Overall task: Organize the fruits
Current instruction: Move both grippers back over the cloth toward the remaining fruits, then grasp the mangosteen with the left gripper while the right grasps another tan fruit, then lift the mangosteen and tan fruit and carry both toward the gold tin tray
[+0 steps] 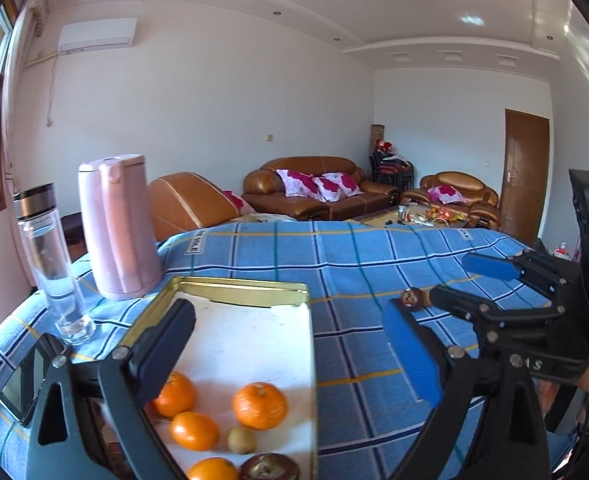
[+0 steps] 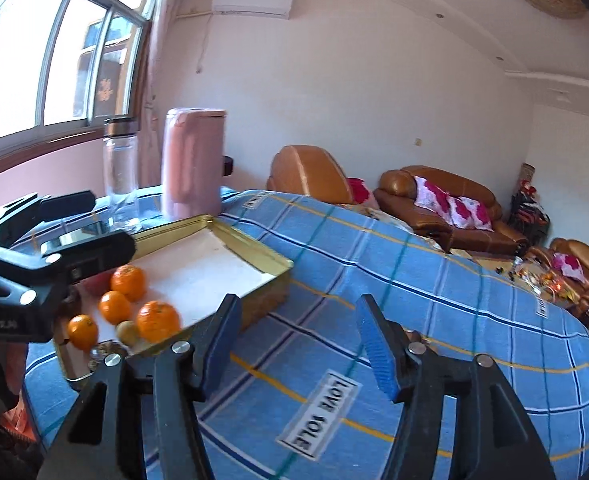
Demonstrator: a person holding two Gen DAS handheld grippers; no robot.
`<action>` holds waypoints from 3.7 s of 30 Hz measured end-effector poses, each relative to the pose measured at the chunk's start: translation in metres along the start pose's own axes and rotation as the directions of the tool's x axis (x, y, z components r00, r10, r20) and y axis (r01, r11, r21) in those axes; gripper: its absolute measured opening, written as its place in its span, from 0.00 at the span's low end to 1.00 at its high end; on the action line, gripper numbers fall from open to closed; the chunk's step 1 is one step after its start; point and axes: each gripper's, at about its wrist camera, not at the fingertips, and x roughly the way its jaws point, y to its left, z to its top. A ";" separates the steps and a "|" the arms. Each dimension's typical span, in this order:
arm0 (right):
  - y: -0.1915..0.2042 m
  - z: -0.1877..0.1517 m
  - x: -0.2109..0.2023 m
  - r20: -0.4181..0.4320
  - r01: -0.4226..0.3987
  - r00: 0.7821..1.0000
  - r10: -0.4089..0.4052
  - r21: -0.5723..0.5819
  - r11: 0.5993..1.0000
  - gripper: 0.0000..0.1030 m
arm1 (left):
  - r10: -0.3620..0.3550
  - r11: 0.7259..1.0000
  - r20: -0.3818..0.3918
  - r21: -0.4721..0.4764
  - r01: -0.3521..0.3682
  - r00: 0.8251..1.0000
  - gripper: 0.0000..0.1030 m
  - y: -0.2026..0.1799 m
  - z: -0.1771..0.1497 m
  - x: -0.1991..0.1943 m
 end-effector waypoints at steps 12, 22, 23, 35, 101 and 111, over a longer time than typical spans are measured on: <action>-0.135 -0.012 0.038 -0.174 0.263 0.960 -0.219 0.300 0.917 0.59 | -0.080 0.995 -0.180 0.048 0.090 0.980 0.94 -0.109 0.028 0.108; -0.171 -0.034 0.065 -0.200 0.311 0.948 -0.247 0.417 0.854 0.59 | -0.107 0.992 -0.365 0.024 0.124 0.925 0.74 -0.143 0.000 0.226; -0.173 -0.037 0.067 -0.202 0.308 0.949 -0.243 0.422 0.853 0.59 | -0.109 0.991 -0.372 0.026 0.128 0.922 0.74 -0.145 -0.003 0.231; -0.173 -0.052 0.080 -0.220 0.266 0.958 -0.185 0.438 0.859 0.59 | -0.197 0.980 -0.455 -0.058 0.192 0.868 0.40 -0.139 -0.008 0.256; -0.101 -0.031 0.101 -0.179 0.063 0.984 -0.016 0.258 0.964 0.28 | -0.130 0.991 -0.254 -0.050 0.121 0.958 0.41 -0.085 -0.001 0.199; -0.096 -0.029 0.087 -0.116 0.061 0.993 -0.034 0.234 0.970 0.28 | -0.121 0.993 -0.215 -0.041 0.115 0.969 0.41 -0.085 -0.001 0.188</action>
